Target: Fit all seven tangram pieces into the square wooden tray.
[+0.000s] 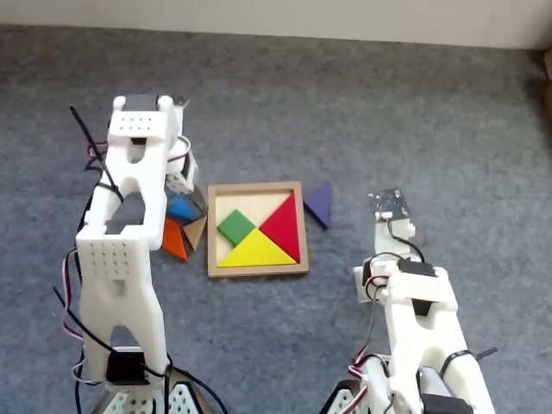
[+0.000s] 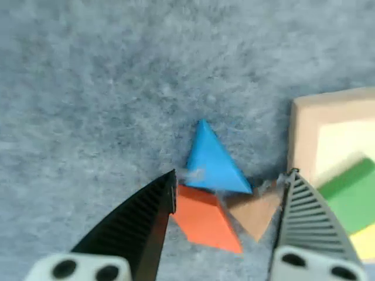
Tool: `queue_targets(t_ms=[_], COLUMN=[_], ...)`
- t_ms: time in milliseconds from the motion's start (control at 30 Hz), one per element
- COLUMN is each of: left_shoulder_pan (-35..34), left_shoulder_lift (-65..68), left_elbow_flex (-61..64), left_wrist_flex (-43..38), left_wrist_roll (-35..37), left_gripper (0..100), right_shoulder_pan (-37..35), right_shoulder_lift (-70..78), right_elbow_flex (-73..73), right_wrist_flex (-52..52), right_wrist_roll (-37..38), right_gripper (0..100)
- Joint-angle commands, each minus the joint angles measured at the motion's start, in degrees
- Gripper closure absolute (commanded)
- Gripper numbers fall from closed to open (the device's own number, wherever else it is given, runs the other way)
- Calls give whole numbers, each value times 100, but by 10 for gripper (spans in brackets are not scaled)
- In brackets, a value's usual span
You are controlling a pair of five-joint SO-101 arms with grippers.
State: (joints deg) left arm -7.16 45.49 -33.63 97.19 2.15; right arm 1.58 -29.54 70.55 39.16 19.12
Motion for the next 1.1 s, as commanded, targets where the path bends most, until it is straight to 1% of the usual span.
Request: queue_targets(t_ms=[0, 300, 500, 700, 867, 1067], left_shoulder_pan=[-31, 22, 198, 198, 180, 215], left_shoulder_lift=[75, 119, 505, 532, 215, -541], left_elbow_flex=[-145, -92, 4, 4, 4, 40], left_wrist_flex=[-35, -35, -35, -44, -44, 9], left_wrist_roll=[369, 404, 404, 396, 387, 325], left_gripper=[713, 719, 830, 862, 882, 885], right_shoulder_pan=[57, 57, 57, 57, 57, 57], right_shoulder_lift=[40, 40, 40, 31, 31, 31], right_elbow_flex=[4, 4, 4, 4, 4, 13], right_wrist_flex=[-163, -163, -163, -163, -163, -163], right_wrist_roll=[18, 18, 26, 26, 26, 26], right_gripper=[992, 992, 992, 992, 992, 992])
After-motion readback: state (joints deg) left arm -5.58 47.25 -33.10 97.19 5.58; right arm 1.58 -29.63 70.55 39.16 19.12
